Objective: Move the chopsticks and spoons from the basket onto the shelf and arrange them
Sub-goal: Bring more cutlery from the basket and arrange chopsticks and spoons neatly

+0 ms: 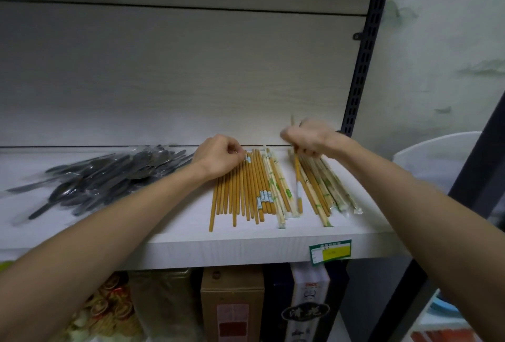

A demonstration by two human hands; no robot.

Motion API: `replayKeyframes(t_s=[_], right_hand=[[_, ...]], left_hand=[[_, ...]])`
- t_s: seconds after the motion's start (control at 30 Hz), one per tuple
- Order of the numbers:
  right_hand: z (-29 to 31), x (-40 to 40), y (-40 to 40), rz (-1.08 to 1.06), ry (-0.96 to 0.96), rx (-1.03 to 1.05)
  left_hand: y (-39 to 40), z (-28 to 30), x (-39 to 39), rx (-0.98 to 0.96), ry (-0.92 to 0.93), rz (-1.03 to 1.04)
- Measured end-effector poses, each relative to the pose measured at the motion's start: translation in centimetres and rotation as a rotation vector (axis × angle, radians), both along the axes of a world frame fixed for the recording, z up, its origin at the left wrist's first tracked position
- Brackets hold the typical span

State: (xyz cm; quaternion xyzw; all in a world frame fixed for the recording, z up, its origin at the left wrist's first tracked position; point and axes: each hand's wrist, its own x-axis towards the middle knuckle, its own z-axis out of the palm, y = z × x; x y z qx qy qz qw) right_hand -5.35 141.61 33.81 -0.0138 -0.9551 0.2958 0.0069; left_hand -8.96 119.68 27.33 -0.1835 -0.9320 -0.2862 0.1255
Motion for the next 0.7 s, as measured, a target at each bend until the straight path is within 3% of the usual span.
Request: replayKeyframes(t_s=[0.13,0.27,0.37,0.5,0.7], right_hand=[[1.5,0.8,1.4,-0.063,0.415,-0.183],[1.5,3.0,2.0,0.002,0.636,-0.219],[-0.3,4.1,2.0,0.187,0.557,-0.070],[-2.9,4.1,2.8,0.378,0.477,0.414],[-3.3,4.2,2.1,0.396,0.296,0.635]], left_hand=[[-0.2,0.2,0.0,0.012,-0.001,-0.009],[-0.2,0.2,0.1,0.022,-0.011,-0.018],[0.0,0.3,0.3,0.015,-0.009,-0.013],[0.1,0.4,0.6,-0.016,0.012,-0.018],[-0.2,0.0,0.9,-0.048,0.020,-0.045]])
